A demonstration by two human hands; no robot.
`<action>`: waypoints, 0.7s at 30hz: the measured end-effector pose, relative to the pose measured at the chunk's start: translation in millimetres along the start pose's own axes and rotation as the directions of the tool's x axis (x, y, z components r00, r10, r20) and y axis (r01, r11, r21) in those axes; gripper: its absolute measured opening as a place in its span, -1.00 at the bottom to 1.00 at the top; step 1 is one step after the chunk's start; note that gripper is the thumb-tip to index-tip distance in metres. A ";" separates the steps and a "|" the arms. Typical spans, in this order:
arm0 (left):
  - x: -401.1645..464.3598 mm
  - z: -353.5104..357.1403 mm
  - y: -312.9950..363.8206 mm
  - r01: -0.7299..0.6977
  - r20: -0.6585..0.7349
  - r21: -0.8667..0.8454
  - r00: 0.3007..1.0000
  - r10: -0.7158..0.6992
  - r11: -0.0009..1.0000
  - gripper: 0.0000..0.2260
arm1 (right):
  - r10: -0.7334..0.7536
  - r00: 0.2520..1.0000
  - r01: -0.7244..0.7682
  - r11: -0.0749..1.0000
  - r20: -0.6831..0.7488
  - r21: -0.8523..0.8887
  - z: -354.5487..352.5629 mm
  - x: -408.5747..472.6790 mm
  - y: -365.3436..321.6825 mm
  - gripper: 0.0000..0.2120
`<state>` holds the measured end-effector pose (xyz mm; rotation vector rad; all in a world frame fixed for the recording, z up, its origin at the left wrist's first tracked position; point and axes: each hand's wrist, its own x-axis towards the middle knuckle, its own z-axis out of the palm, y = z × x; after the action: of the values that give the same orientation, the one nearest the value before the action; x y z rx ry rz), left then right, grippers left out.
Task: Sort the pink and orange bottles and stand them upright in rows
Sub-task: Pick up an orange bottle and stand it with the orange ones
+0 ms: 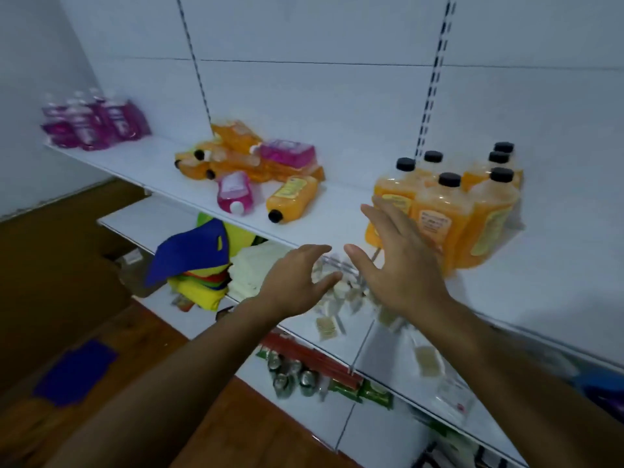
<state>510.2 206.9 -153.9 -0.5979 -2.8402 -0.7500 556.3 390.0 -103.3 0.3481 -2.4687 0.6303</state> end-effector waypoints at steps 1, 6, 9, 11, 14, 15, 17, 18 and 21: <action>1.2 -7.2 -16.8 0.020 -0.015 -0.004 1.000 -0.020 1.000 -0.43 | -0.008 1.000 0.008 1.000 0.025 0.004 13.7 8.6 -7.9 -0.45; 22.8 -37.9 -92.7 0.042 -0.044 -0.009 0.998 -0.042 0.999 -0.46 | 0.055 0.992 -0.055 0.998 0.114 0.000 77.3 58.1 -36.5 -0.45; 46.3 -49.8 -127.2 0.029 -0.045 -0.044 0.998 -0.031 0.999 -0.44 | 0.136 0.979 -0.135 0.991 0.150 -0.016 107.8 85.8 -40.5 -0.45; 62.5 -55.9 -141.8 0.020 -0.062 -0.077 0.998 -0.025 0.997 -0.43 | 0.182 0.969 -0.178 0.983 0.167 -0.034 124.9 101.5 -37.9 -0.45; 84.5 -58.8 -154.2 0.019 -0.025 -0.101 0.999 -0.021 0.995 -0.38 | 0.240 0.948 -0.236 0.971 0.209 -0.044 147.3 117.4 -30.2 -0.43; 92.5 -57.8 -157.4 0.019 -0.007 -0.118 1.000 -0.020 0.993 -0.37 | 0.258 0.939 -0.255 0.966 0.226 -0.041 154.0 121.4 -26.9 -0.42; 108.4 -54.1 -161.4 0.010 0.006 -0.158 1.000 -0.009 0.987 -0.37 | 0.280 0.924 -0.280 0.959 0.259 -0.039 165.0 128.7 -19.7 -0.41; 116.4 -51.7 -162.6 0.014 0.018 -0.163 1.000 -0.012 0.987 -0.35 | 0.283 0.919 -0.283 0.958 0.276 -0.038 169.3 133.2 -16.0 -0.39; 137.3 -44.5 -163.2 0.058 0.094 -0.110 0.994 -0.048 0.992 -0.22 | 0.274 0.902 -0.289 0.957 0.332 -0.005 180.0 149.2 -3.7 -0.32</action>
<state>319.6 101.4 -155.4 -0.5885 -2.9229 -0.9198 354.8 279.7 -147.2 0.1170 -2.8620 0.8022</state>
